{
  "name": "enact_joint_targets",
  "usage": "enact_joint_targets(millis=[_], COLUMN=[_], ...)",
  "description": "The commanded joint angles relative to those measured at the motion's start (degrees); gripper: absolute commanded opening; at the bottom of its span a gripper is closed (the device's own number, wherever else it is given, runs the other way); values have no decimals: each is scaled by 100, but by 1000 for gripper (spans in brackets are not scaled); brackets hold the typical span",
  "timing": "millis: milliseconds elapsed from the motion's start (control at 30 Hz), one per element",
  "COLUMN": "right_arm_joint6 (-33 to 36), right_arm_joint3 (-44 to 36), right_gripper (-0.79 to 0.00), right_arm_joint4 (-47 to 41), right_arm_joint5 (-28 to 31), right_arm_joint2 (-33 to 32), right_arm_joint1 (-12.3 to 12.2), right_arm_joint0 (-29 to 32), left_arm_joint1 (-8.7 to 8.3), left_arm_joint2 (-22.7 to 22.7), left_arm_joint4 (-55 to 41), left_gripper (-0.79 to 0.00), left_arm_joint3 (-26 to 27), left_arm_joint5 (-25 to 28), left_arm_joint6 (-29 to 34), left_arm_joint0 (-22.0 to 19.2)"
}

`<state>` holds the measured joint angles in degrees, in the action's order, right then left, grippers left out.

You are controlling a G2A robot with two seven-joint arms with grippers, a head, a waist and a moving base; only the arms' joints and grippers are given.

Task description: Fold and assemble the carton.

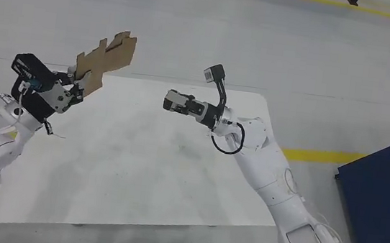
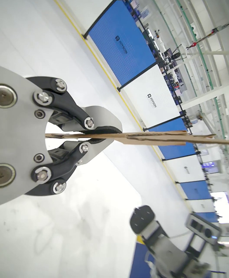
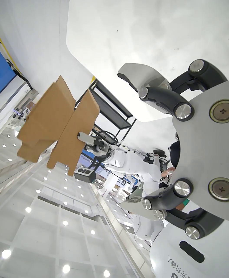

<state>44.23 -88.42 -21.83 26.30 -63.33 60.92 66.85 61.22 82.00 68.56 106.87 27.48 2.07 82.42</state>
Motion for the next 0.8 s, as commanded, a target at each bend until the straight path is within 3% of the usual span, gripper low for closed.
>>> enact_joint_targets(millis=[0,67,267,400,533,667,767], right_arm_joint6=[-47,-51,30,141,196,198,131], right_arm_joint3=[-33,-81,-31,-22,-13,17,23], right_gripper=[0,0,0,0,0,0,0], right_arm_joint4=[-10,-41,-401,-679,-833,-851,-795], right_arm_joint5=[-25,-56,62,218,281,251,214], right_arm_joint2=[9,5,-245,-458,-583,-630,-629], right_arm_joint1=[6,11,-5,-28,-35,-29,-18], right_arm_joint0=[23,51,134,253,314,309,304], left_arm_joint1=[-17,-10,13,41,-150,-410,-424], left_arm_joint2=[-309,-545,-1030,-1360,-1279,-1390,-1538], left_arm_joint4=[3949,5285,8660,10744,10744,10744,10744], left_gripper=[-785,-785,-785,-785,-785,-785,-785], left_arm_joint3=[477,686,1038,1043,969,1066,1115], left_arm_joint5=[-1315,-2174,-3663,-4055,-3967,-4328,-4391], left_arm_joint6=[227,278,799,1152,610,413,574], left_arm_joint0=[203,395,615,642,264,85,186])
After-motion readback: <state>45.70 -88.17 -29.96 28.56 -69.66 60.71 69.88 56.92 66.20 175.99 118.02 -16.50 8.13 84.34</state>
